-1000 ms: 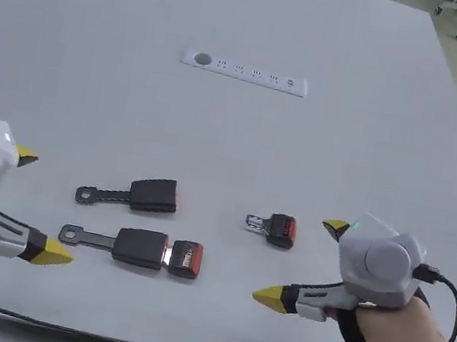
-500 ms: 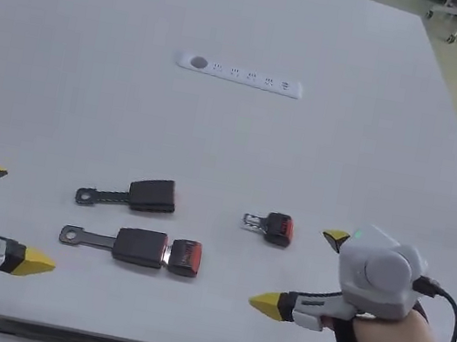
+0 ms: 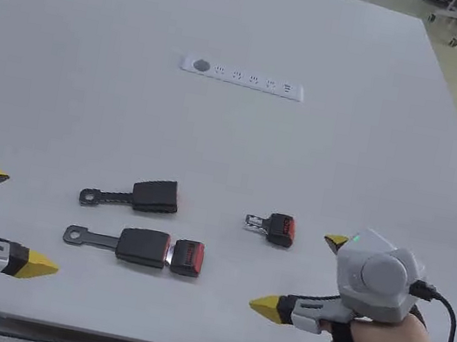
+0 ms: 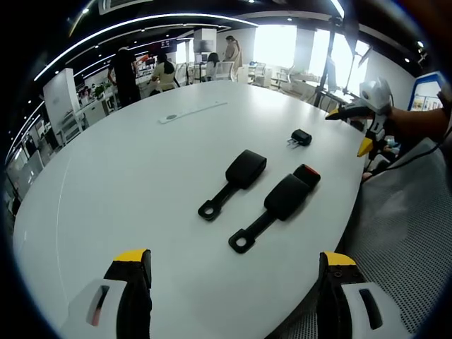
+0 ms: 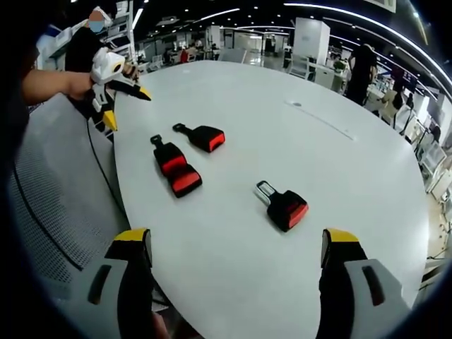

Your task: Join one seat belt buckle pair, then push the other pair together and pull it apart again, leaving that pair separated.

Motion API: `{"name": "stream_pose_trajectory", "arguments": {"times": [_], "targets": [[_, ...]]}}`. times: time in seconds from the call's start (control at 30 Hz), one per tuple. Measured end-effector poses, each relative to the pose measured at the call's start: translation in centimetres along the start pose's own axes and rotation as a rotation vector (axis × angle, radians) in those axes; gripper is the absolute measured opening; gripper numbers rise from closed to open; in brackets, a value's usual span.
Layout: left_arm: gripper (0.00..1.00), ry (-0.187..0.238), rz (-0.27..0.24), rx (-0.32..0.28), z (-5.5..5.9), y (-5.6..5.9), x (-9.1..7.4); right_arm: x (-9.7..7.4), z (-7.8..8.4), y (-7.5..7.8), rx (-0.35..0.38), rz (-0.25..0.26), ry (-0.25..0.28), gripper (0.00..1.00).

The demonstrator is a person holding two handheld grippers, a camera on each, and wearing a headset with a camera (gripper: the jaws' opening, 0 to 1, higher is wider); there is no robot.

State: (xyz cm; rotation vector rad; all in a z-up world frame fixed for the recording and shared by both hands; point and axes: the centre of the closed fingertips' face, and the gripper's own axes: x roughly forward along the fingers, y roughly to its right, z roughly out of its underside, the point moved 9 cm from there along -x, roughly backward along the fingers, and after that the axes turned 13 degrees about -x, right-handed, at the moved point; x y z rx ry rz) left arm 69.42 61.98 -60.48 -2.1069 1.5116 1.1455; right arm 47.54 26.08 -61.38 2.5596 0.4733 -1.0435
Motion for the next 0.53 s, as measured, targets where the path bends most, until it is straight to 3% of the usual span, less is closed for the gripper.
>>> {"name": "stream_pose_trajectory", "arguments": {"times": [0.53], "targets": [[1.0,-0.007,-0.003,-0.01,0.36,-0.15,0.14,-0.03,-0.2,-0.14,-0.006,0.002,-0.008,1.0]]}}
